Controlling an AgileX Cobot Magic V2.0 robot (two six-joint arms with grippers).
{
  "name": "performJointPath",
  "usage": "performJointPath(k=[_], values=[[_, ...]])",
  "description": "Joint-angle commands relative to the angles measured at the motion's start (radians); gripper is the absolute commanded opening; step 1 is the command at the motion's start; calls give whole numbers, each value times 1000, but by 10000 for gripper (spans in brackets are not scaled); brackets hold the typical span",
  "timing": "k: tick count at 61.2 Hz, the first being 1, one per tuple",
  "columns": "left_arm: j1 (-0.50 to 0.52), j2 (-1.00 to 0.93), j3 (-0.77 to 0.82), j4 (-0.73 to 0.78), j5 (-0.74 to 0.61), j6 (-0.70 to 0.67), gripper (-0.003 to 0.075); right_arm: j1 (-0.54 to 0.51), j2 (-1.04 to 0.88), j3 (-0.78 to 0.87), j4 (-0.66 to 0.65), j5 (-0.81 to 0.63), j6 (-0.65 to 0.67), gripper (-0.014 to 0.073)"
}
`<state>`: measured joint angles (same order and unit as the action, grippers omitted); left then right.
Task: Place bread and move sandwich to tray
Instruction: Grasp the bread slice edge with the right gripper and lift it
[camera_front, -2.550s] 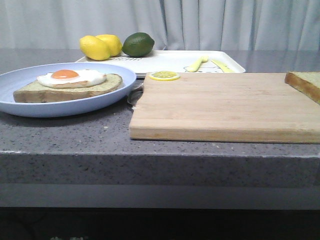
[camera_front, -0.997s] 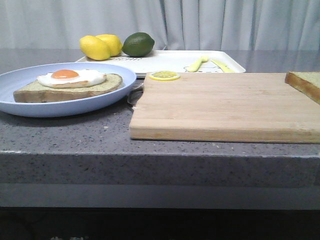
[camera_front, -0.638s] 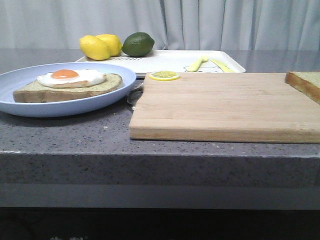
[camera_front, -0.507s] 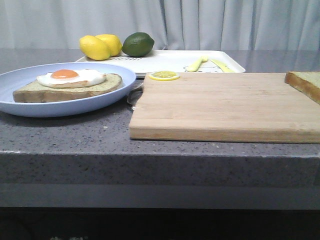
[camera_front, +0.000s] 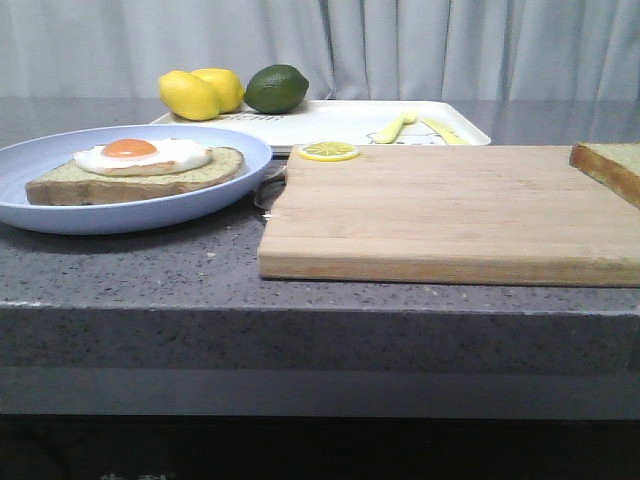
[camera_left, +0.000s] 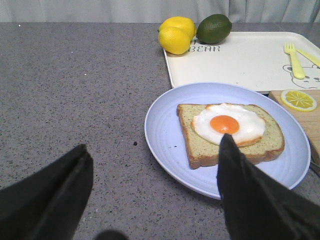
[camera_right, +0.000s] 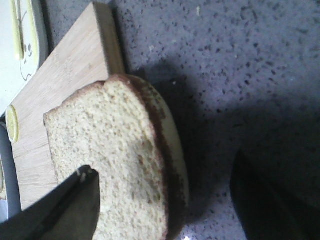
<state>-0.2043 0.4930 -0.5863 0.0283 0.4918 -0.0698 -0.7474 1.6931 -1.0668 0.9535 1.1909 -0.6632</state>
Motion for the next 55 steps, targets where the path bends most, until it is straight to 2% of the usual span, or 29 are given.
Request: performJointPath(k=[1, 20, 30, 34, 48, 55], values=[[-8, 12, -28, 1, -79, -4, 511, 0, -36, -26, 58, 150, -21, 559], [-8, 12, -28, -1, -79, -4, 511, 80, -36, -23, 41, 150, -21, 559], [-8, 12, -28, -1, -79, -4, 511, 88, -36, -23, 40, 150, -21, 544], [-8, 12, -28, -1, -79, -4, 511, 88, -36, -23, 40, 150, -20, 496], [-8, 12, -28, -3, -79, -4, 511, 88, -47, -23, 81, 150, -14, 235], [-8, 12, -28, -3, -79, -4, 511, 88, -73, -23, 102, 150, -14, 146]])
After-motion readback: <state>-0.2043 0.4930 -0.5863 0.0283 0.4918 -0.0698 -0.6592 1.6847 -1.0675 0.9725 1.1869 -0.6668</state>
